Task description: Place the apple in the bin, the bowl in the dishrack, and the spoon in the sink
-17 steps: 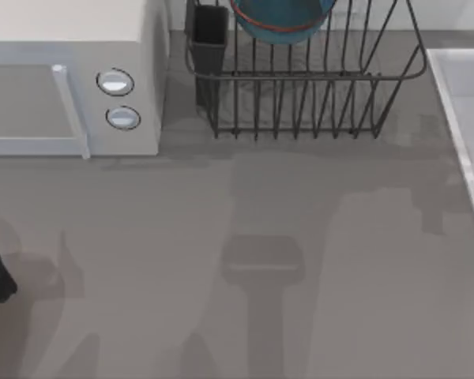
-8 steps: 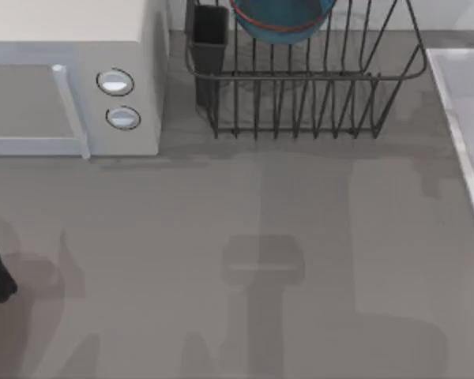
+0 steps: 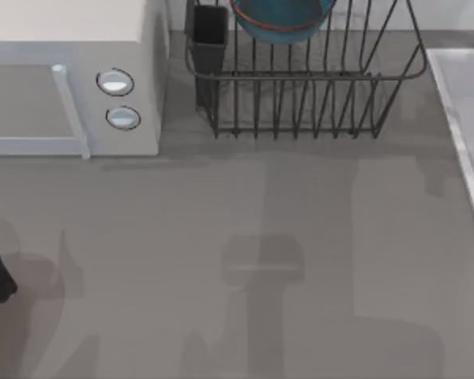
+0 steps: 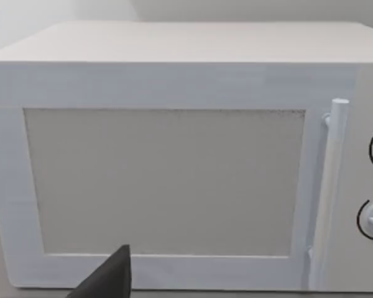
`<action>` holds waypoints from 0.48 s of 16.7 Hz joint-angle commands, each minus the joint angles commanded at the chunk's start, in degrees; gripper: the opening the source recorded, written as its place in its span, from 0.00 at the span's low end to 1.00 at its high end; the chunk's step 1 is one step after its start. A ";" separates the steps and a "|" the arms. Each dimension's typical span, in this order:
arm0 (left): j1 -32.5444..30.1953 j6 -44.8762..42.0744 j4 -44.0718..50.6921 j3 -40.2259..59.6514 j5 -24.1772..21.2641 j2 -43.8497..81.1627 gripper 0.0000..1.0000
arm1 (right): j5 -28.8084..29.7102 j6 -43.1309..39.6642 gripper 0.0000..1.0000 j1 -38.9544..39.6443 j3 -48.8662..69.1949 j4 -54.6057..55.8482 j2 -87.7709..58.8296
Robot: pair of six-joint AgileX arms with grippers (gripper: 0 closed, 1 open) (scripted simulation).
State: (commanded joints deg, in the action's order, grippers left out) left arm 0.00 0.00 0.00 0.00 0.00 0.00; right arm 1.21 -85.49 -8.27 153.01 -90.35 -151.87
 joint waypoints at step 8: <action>0.00 0.00 0.00 0.00 0.00 0.00 1.00 | 0.09 -0.19 0.00 0.21 -16.23 11.86 4.11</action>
State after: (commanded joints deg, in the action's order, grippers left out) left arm 0.00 0.00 0.00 0.00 0.00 0.00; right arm 1.31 -85.68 -8.06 136.77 -78.48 -147.76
